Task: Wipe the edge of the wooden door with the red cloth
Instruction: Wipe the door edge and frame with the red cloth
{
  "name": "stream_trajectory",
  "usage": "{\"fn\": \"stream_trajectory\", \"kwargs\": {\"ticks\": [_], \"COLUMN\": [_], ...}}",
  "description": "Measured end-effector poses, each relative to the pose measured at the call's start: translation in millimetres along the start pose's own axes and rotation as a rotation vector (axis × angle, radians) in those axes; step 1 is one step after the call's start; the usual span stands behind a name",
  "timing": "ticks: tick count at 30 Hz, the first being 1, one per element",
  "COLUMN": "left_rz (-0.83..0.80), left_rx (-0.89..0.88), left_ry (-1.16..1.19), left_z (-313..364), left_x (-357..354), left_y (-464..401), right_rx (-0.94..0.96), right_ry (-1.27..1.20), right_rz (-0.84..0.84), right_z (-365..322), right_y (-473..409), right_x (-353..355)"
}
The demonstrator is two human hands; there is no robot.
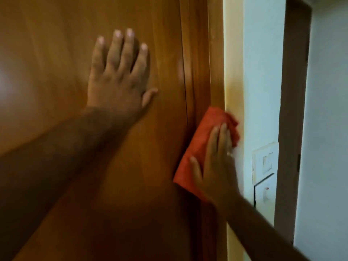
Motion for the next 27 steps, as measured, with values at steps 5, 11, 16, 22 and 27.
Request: {"fn": "stream_trajectory", "kwargs": {"ticks": [5,11,16,22,27], "left_rz": [-0.026,-0.033,-0.056,-0.062,-0.046], "left_rx": [0.041,0.018,0.011,0.029,0.027], "left_ry": [0.010,0.015,0.021,0.023,0.034], "left_z": [-46,-51,-51,-51,-50], "left_x": [3,-2,-5,-9,-8], "left_y": [-57,-57,-59,-62,-60], "right_rx": [0.149,0.219,0.217,0.244,0.183], "right_ry": [0.080,0.096,0.052,0.146,0.134], "right_rz": [0.168,0.146,-0.026,-0.049,0.026], "right_z": [-50,-60,-27,-43,-102], "right_y": [-173,-208,-96,-213,-370], "right_x": [59,71,43,82,131]}}
Point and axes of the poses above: each hand's wrist, its own y-axis away from the middle knuckle, its own x-axis out of the back of the hand, z = x × y, the point moved 5 cm from there along -y, towards the middle knuckle, and after that the axes turned 8 degrees about -y, right-handed, at the moved point
